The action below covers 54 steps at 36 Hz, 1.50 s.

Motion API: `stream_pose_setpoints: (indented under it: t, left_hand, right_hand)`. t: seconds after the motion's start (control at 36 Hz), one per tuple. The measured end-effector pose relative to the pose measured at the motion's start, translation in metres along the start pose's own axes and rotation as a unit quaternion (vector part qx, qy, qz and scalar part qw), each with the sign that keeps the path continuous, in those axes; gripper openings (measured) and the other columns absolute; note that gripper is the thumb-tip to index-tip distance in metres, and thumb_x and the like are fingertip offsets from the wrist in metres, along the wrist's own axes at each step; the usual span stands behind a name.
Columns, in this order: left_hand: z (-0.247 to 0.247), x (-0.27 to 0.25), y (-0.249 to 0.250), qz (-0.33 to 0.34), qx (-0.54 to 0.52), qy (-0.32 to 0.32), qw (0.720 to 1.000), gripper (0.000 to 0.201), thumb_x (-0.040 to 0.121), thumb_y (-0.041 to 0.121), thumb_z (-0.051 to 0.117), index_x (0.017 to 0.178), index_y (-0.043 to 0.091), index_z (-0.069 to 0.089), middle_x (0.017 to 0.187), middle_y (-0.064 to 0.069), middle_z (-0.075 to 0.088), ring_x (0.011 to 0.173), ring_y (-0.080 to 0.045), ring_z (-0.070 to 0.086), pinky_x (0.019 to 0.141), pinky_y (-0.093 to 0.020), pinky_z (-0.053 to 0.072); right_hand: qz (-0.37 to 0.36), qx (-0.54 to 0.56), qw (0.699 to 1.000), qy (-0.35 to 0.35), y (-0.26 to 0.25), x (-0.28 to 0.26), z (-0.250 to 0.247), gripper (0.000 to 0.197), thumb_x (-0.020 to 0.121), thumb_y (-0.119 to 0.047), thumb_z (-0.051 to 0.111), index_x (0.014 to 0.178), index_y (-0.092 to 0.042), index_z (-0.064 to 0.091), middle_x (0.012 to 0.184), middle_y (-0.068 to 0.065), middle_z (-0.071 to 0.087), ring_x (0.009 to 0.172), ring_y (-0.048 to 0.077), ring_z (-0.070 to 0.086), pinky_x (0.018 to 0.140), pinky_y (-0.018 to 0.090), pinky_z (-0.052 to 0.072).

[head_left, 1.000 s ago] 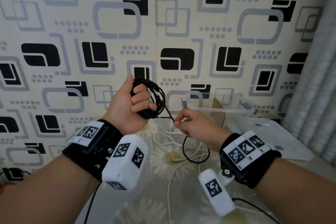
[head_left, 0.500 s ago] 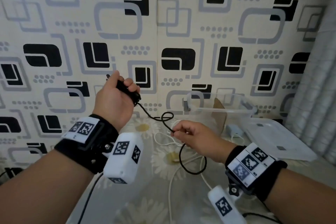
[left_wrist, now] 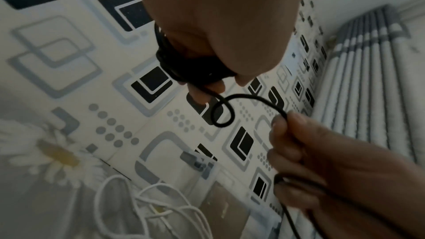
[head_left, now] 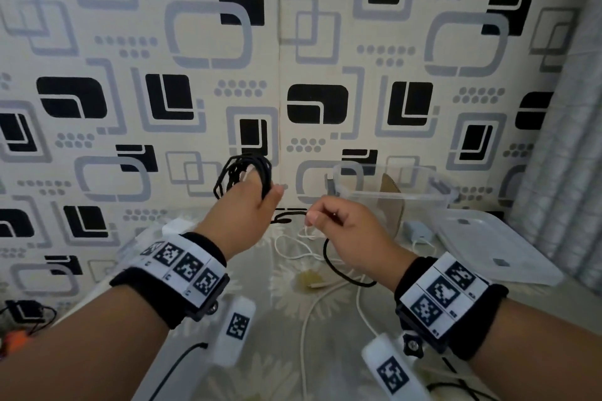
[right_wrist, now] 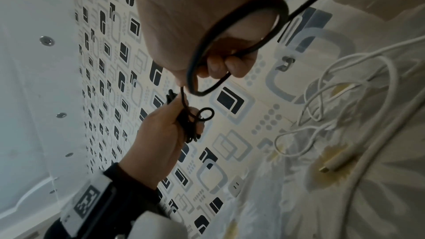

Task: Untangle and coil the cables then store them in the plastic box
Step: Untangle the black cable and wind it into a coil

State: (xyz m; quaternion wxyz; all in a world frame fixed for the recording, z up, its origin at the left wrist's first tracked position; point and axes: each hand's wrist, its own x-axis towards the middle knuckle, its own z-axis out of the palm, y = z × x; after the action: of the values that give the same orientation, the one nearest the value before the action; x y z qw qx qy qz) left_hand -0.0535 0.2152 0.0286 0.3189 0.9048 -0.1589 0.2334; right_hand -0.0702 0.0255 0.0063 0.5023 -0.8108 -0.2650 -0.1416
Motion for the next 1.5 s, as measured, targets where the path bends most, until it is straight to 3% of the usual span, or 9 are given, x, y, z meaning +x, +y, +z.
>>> stream_pose_setpoints:
  t: [0.11,0.36,0.5,0.72,0.83,1.03,1.22,1.39,1.5]
  left_hand:
    - [0.001,-0.002,0.0,0.017,0.058,-0.045,0.997,0.022,0.101,0.038,0.04,0.088,0.02,0.042,0.071,0.004,0.053,0.066,-0.015,0.054,0.056,-0.031,0.035]
    - [-0.004,-0.007,-0.003,0.027,0.124,-0.138,0.982,0.053,0.077,0.077,0.027,0.076,0.024,0.036,0.069,0.004,0.05,0.061,-0.009,0.049,0.057,-0.029,0.037]
    - [0.001,-0.003,-0.009,0.028,0.239,-0.183,0.953,0.055,0.08,0.068,0.057,0.1,0.021,0.038,0.083,0.009,0.048,0.071,-0.011,0.052,0.062,-0.028,0.041]
    - [-0.001,-0.011,-0.017,0.075,0.315,-0.204,0.924,0.039,0.092,0.063,0.039,0.086,0.025,0.034,0.076,0.009,0.047,0.064,-0.011,0.048,0.061,-0.029,0.039]
    - [-0.002,-0.014,-0.011,0.075,0.284,-0.269,0.917,0.038,0.095,0.059,0.038,0.075,0.027,0.032,0.072,0.011,0.045,0.061,-0.003,0.042,0.06,-0.027,0.034]
    - [-0.006,-0.015,-0.022,0.009,0.189,-0.276,0.942,0.041,0.098,0.053,0.037,0.075,0.019,0.039,0.072,0.004,0.048,0.061,-0.011,0.043,0.062,-0.029,0.034]
    - [-0.006,-0.013,-0.025,-0.075,0.076,-0.256,0.961,0.041,0.098,0.048,0.044,0.073,0.015,0.042,0.068,0.0,0.048,0.061,-0.015,0.046,0.065,-0.029,0.038]
    - [-0.008,-0.012,-0.018,-0.09,-0.032,-0.235,0.967,0.04,0.097,0.046,0.047,0.069,0.018,0.038,0.056,0.006,0.044,0.042,-0.004,0.038,0.055,-0.024,0.034]
    - [-0.009,-0.012,-0.008,-0.083,-0.093,-0.227,0.966,0.04,0.099,0.043,0.045,0.07,0.016,0.038,0.051,0.009,0.041,0.042,-0.005,0.036,0.054,-0.025,0.032]
  right_hand:
    - [-0.001,-0.023,0.999,0.034,-0.001,0.006,-0.007,0.026,0.096,-0.017,0.055,0.073,-0.027,0.061,0.069,-0.007,0.056,0.062,-0.001,0.044,0.062,0.014,0.039]
    - [0.049,-0.087,0.99,0.104,0.003,0.02,-0.036,0.033,0.097,-0.027,0.052,0.071,-0.013,0.065,0.067,0.009,0.062,0.068,0.027,0.057,0.071,0.036,0.048]
    - [0.083,-0.158,0.983,0.03,0.004,0.024,-0.047,0.034,0.097,-0.032,0.052,0.069,-0.016,0.064,0.047,-0.008,0.041,0.047,0.011,0.038,0.056,0.027,0.035]
    - [0.182,-0.165,0.956,-0.158,-0.008,0.029,-0.086,0.016,0.078,-0.042,0.076,0.084,-0.027,0.075,0.098,0.003,0.074,0.098,0.021,0.067,0.097,0.036,0.049]
    - [0.214,-0.114,0.942,-0.233,-0.014,0.031,-0.094,0.032,0.078,-0.041,0.073,0.103,-0.021,0.071,0.075,0.003,0.066,0.062,0.011,0.056,0.063,0.023,0.044]
    - [0.225,0.001,0.974,0.014,-0.016,0.038,-0.12,0.039,0.098,-0.041,0.047,0.105,-0.01,0.069,0.098,0.009,0.074,0.084,0.021,0.066,0.084,0.037,0.047]
    - [0.079,-0.105,0.969,0.207,-0.025,0.038,-0.104,0.014,0.095,-0.027,0.056,0.091,-0.019,0.066,0.089,-0.005,0.064,0.075,0.006,0.054,0.065,0.02,0.04]
    - [0.057,-0.17,0.984,0.021,-0.036,0.027,-0.071,0.006,0.088,-0.025,0.067,0.092,-0.022,0.071,0.069,-0.008,0.06,0.059,0.005,0.051,0.062,0.02,0.043]
    - [0.061,-0.298,0.949,-0.077,-0.025,0.023,-0.043,0.037,0.086,-0.033,0.07,0.121,-0.026,0.061,0.093,-0.009,0.059,0.071,-0.001,0.051,0.062,0.014,0.036]
